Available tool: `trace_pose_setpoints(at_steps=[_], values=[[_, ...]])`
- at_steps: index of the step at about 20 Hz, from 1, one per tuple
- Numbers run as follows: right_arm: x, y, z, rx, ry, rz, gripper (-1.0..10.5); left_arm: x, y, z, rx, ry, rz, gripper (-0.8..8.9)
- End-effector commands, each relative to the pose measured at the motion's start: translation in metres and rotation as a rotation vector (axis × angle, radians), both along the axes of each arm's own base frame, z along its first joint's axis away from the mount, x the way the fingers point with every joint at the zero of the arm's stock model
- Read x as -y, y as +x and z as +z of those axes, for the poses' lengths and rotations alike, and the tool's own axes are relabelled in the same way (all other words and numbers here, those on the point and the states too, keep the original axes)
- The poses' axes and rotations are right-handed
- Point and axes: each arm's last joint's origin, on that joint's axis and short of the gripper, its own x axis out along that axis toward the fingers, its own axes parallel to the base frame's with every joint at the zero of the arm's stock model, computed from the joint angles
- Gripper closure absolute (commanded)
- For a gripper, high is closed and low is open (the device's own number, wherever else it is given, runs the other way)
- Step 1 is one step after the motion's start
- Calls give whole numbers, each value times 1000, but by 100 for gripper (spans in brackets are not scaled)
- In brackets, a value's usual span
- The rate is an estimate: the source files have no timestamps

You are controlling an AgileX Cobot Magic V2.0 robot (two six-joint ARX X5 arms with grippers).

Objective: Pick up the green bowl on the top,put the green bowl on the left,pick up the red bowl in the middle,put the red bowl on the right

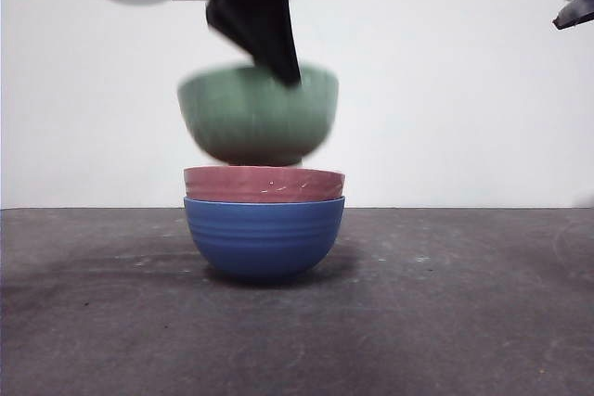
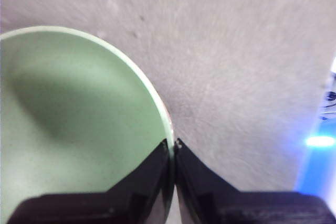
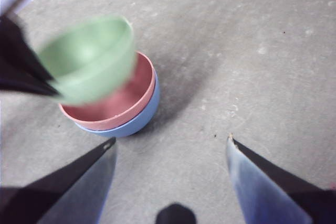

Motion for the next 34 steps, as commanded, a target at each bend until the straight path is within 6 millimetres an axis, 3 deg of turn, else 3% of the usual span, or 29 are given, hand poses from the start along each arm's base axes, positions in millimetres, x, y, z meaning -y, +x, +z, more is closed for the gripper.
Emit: trace_pose_setpoints(at_steps=[1,5,8,10,13,17,20,30,32,34], values=[[1,1,1,13,-27,-24,604,-7,-9,29,-21,3,66,822],[2,1,0,5,-52,-58,604,-40,-39,66,59,55,200,822],[2,1,0,6,-52,-58,604,-65,-58,71,95,60,305,822],[2,1,0,5,-52,-58,604,-77,-69,54,99,48,360,822],[2,1,0,6,-51,-58,604,-86,-78,13,84,61,438,822],[2,1,0,13,-50,-58,605,-81,-71,-43,68,67,480,822],[2,2,0,13,-50,-58,605,-77,-66,-74,69,61,484,822],[1,4,-1,3,-50,-56,605,-66,-52,-119,-6,145,474,814],[1,4,-1,3,-49,-55,604,-66,-52,-121,-15,155,474,797],[1,4,-1,4,-49,-55,604,-67,-53,-119,-9,152,476,587]])
